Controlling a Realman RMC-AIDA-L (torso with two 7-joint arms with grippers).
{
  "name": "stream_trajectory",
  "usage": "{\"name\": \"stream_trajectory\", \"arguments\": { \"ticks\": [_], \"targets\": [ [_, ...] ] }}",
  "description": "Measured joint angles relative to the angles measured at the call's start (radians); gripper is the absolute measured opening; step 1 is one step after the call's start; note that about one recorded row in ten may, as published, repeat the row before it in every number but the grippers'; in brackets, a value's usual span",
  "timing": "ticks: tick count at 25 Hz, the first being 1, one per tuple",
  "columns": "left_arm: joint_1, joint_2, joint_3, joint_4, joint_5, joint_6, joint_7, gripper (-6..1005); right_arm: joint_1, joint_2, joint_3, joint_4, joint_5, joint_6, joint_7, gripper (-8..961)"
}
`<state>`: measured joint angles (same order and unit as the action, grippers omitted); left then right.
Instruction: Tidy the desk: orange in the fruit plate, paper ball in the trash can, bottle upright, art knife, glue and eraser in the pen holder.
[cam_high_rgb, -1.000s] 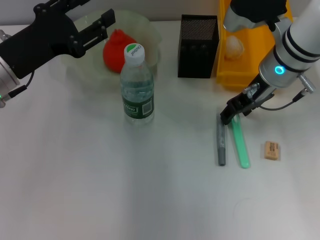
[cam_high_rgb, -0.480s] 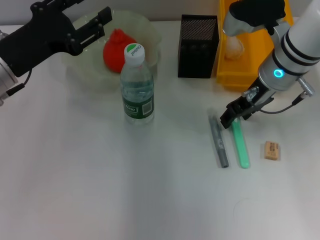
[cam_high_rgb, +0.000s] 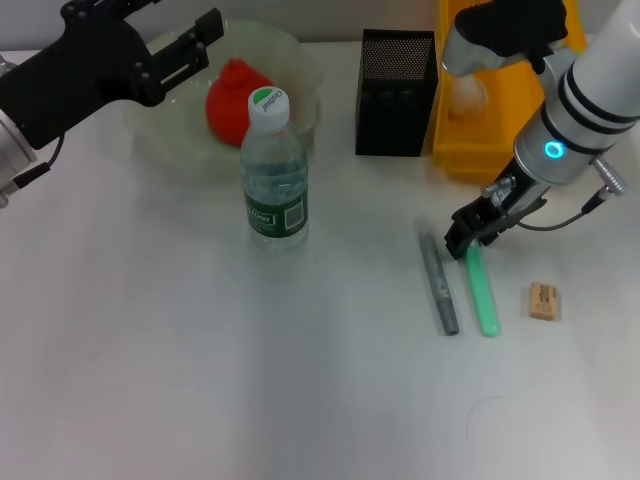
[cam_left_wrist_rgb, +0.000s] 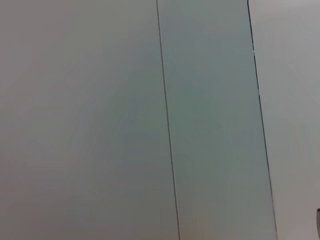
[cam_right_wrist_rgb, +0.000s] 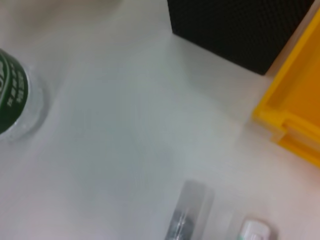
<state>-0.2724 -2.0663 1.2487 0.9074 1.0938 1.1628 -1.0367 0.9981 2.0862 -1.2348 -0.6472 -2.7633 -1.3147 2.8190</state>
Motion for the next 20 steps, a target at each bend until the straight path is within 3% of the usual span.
{"name": "stream_trajectory", "arguments": {
  "ticks": [6, 11, 20],
  "targets": [
    [-0.002, 0.0, 0.0, 0.0, 0.002, 0.001, 0.0, 669, 0.004, 0.0, 0.002, 0.012, -0.001, 0.008, 0.002, 441],
    [-0.002, 0.0, 0.0, 0.0, 0.001, 0.003, 0.001, 669, 0.004, -0.001, 0.0, 0.014, -0.001, 0.009, 0.003, 445],
    [-0.002, 0.0, -0.002, 0.001, -0.001, 0.003, 0.001, 669, 0.005, -0.003, 0.001, 0.013, -0.001, 0.002, 0.004, 225]
  ]
}}
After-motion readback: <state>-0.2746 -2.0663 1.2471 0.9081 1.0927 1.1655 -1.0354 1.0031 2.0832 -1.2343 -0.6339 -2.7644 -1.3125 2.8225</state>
